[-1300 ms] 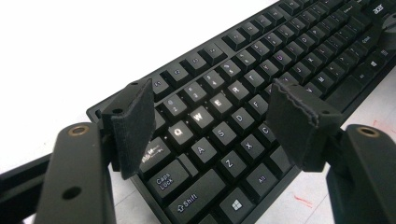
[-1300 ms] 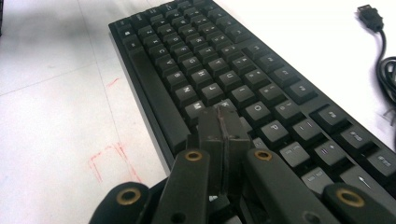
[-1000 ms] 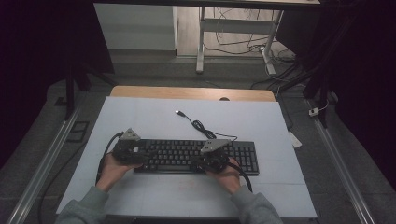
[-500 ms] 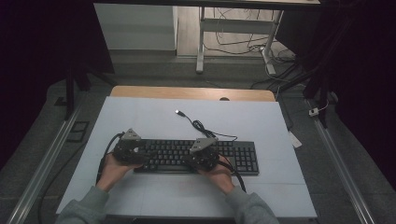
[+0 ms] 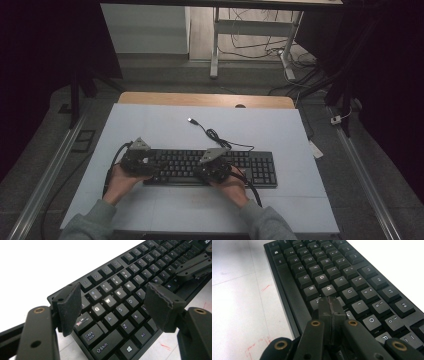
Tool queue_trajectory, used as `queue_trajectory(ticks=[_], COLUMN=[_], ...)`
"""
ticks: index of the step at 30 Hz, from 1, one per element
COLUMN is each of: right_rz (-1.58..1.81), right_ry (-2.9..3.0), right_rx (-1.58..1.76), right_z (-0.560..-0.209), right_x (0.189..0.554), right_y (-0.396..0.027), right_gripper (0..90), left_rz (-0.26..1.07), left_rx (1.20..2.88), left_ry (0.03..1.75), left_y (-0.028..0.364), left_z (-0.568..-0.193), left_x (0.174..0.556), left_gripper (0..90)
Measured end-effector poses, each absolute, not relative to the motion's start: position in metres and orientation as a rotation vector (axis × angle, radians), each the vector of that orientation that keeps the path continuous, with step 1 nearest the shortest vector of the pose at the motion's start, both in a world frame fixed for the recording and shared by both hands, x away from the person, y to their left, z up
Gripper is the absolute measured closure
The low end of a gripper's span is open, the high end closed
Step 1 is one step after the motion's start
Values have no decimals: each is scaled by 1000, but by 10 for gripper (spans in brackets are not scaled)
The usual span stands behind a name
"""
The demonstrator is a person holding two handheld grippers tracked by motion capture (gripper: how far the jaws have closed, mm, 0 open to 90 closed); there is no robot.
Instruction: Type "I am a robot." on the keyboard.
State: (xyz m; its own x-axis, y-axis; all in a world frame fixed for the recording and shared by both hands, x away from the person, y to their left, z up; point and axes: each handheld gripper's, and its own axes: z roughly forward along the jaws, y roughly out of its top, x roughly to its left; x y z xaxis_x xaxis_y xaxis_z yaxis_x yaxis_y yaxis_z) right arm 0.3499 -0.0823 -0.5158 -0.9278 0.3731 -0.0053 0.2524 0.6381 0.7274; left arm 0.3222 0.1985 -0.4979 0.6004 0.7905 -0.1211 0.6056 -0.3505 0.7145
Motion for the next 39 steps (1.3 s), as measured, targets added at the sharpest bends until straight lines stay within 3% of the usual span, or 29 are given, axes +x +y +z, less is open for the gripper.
queue_trajectory(ticks=[20, 27, 33, 39], right_rz=[1240, 1258, 1264, 1276], right_ry=[2629, 2570, 2526, 2485], right_rx=[533, 600, 646, 692], right_z=[-504, -503, -500, -497], right_x=[347, 346, 343, 341], right_y=[-97, -113, -137, -162], right_gripper=[894, 650, 534, 474], left_rz=[327, 329, 329, 328], left_rx=[2069, 2069, 2070, 2069], left_ry=[1103, 1101, 1102, 1104], left_y=[200, 201, 200, 200], left_z=[-497, -496, -496, -496], left_x=[321, 321, 321, 321], left_gripper=[298, 296, 294, 293])
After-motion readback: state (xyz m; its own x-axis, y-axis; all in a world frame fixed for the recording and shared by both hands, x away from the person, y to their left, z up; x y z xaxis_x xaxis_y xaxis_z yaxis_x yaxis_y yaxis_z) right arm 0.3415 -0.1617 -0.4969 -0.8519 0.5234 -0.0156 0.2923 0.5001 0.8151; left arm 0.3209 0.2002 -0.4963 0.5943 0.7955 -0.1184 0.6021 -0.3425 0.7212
